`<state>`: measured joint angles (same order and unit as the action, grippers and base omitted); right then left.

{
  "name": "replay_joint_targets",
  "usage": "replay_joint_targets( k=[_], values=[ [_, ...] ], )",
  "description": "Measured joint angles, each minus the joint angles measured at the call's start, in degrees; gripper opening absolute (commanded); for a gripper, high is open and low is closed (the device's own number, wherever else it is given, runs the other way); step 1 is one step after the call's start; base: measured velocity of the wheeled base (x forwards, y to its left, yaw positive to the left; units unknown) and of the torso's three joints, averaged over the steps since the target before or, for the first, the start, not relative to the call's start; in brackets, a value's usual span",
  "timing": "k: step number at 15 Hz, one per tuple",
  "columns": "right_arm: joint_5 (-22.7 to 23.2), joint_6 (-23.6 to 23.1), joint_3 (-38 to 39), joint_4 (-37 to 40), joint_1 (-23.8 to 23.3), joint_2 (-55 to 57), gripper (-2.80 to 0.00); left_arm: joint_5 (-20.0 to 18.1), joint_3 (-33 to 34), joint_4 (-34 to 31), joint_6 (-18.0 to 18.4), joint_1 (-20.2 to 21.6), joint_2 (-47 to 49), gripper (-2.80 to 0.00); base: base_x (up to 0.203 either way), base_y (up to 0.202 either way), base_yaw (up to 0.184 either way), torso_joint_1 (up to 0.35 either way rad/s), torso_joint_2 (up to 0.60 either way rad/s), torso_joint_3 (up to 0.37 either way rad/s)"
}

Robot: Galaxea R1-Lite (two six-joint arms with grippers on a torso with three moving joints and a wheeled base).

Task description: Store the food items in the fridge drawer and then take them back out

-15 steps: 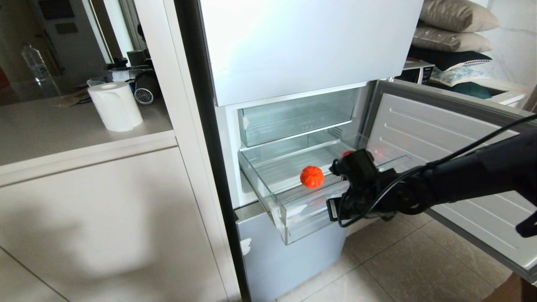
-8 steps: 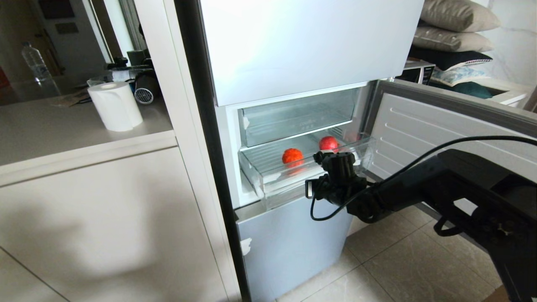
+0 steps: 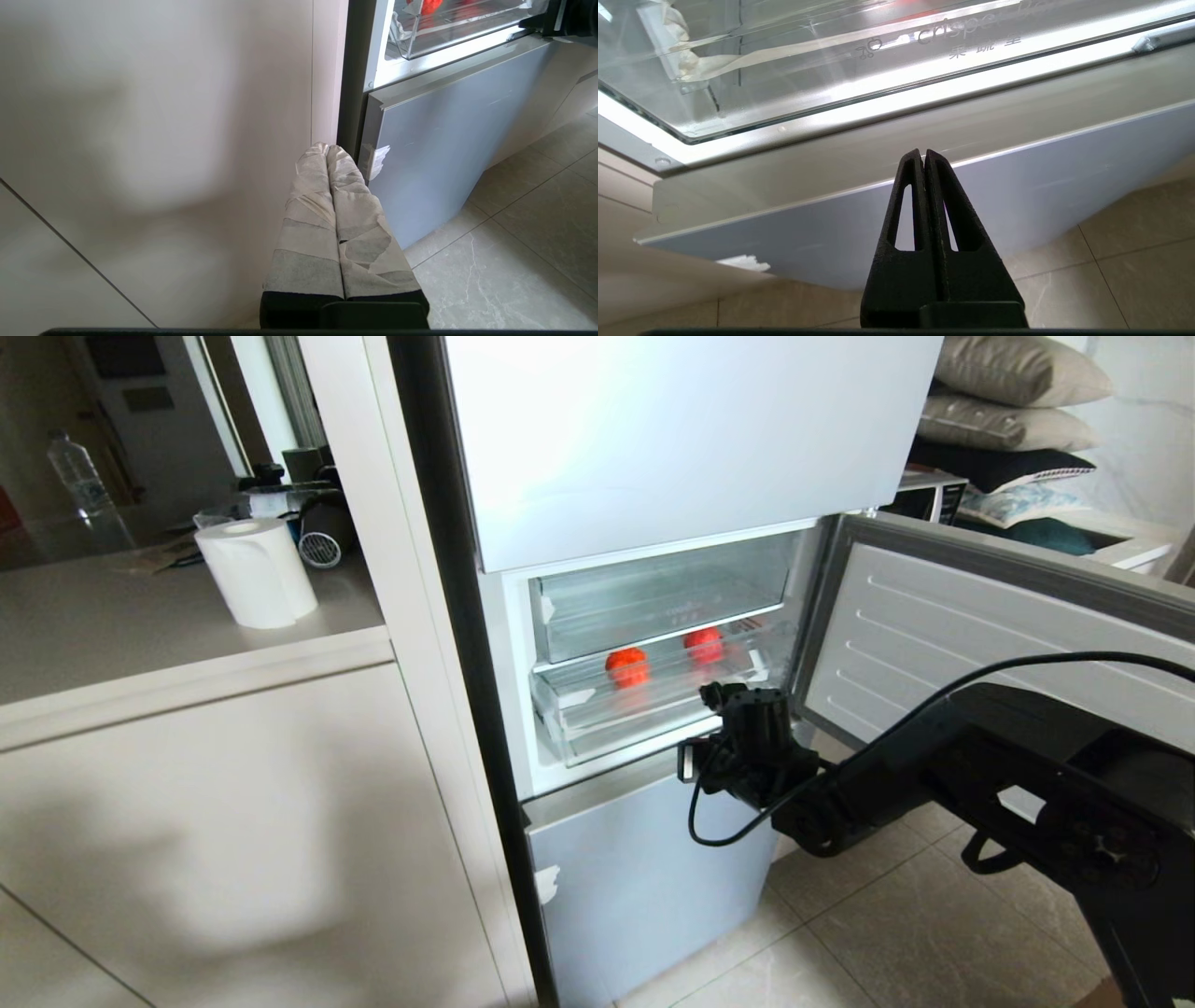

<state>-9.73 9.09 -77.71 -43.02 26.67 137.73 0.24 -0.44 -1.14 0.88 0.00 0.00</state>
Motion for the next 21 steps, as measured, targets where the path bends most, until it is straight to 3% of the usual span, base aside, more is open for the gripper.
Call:
replay_joint_targets(
  k=[10, 14, 21],
  values=[
    [0.15, -1.26, -21.52, -5.62, -0.46, 15.31, -2.8, 0.0, 0.0, -0.01, 0.0, 0.0, 0.0, -2.8, 0.0, 0.0, 0.0, 0.0, 0.0, 0.0],
    [0.14, -4.8, -32.38, -6.81, -0.52, 22.1, -2.8, 0.0, 0.0, -0.01, 0.0, 0.0, 0.0, -2.8, 0.0, 0.0, 0.0, 0.0, 0.0, 0.0],
    [2.29, -5.9, -34.79, -9.49, -0.53, 25.15, -2.8, -0.02, 0.0, 0.01, 0.0, 0.0, 0.0, -2.8, 0.0, 0.0, 0.0, 0.0, 0.0, 0.0]
  ],
)
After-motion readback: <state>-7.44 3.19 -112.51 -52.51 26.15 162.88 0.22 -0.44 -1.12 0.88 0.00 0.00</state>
